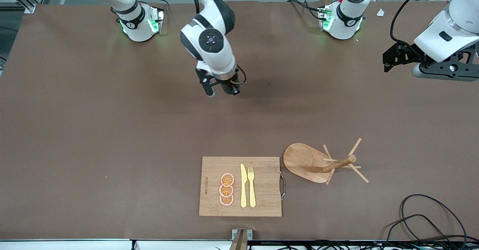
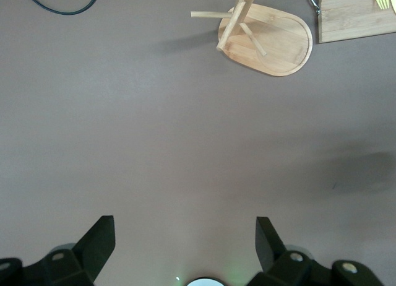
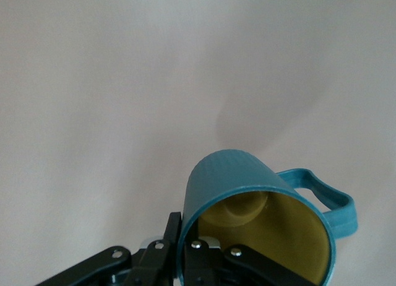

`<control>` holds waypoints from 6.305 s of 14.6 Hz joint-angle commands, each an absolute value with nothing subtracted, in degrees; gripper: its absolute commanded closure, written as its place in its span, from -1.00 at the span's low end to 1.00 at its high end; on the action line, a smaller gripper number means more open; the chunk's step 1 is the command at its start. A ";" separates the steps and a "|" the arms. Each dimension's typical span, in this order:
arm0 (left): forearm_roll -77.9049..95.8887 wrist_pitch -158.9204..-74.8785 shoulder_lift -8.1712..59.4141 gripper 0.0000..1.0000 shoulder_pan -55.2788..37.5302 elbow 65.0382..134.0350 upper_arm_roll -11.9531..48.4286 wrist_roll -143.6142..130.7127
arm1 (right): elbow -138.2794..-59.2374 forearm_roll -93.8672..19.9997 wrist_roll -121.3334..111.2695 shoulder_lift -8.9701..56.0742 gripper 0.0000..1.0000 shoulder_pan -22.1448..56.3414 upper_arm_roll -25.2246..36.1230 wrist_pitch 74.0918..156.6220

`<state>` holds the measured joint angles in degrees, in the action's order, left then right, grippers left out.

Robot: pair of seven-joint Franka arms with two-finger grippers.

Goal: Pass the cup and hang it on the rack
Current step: 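Carry the teal mug with the right gripper toward the table middle, then release the mug and withdraw the right gripper while the left gripper approaches, then lower the left gripper and grasp the teal mug handle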

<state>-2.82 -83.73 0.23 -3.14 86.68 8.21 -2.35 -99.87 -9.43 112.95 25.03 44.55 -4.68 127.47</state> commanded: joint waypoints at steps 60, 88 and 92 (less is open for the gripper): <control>-32.15 -95.17 26.71 -1.00 -57.82 94.64 13.97 -111.20 | -101.60 2.37 0.44 -8.79 -1.00 -0.88 -2.20 96.59; -59.24 -100.37 41.92 0.03 -65.92 100.20 14.42 -148.80 | -101.08 1.85 -0.78 -8.53 -1.00 -2.72 -2.20 94.04; -59.06 -99.67 42.10 0.15 -65.74 99.23 14.15 -149.50 | -100.63 -0.95 -2.46 -8.53 -1.00 -2.90 -2.11 94.22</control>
